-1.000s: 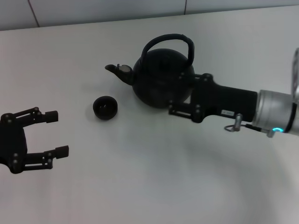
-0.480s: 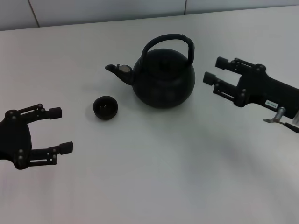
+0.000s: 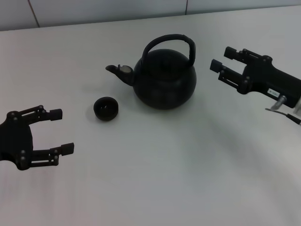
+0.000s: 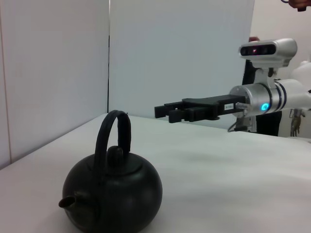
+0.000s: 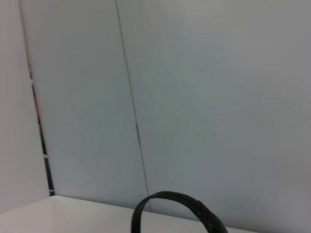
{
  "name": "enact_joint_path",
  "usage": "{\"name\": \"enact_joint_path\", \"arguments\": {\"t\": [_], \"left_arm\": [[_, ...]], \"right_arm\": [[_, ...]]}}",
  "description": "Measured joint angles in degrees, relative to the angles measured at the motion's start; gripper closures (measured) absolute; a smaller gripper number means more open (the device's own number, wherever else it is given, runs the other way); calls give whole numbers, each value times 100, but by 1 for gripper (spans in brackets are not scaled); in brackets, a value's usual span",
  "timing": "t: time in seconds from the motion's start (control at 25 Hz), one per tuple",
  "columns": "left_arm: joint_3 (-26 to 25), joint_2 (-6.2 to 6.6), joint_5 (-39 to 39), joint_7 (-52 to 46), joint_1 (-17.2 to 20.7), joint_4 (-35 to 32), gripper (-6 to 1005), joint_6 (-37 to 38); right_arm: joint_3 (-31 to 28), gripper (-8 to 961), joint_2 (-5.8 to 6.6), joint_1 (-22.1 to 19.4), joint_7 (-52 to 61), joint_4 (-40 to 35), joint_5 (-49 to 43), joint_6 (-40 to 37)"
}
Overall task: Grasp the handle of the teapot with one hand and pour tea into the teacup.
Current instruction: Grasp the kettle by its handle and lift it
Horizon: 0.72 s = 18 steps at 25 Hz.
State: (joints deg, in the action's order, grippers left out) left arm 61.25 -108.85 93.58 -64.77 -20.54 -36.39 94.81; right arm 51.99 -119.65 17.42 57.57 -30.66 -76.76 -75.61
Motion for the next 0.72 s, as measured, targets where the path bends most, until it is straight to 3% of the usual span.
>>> {"name": "enact_joint_path", "arguments": {"t": [0.44, 0.72], "left_arm": [[-15, -5, 3, 0, -3, -7, 137, -37], [-17, -5, 3, 0, -3, -66, 137, -90]], "right_arm": [[19, 383, 18, 792, -272, 750, 4, 594], [-38, 384, -3, 983, -289, 868, 84, 951]]}}
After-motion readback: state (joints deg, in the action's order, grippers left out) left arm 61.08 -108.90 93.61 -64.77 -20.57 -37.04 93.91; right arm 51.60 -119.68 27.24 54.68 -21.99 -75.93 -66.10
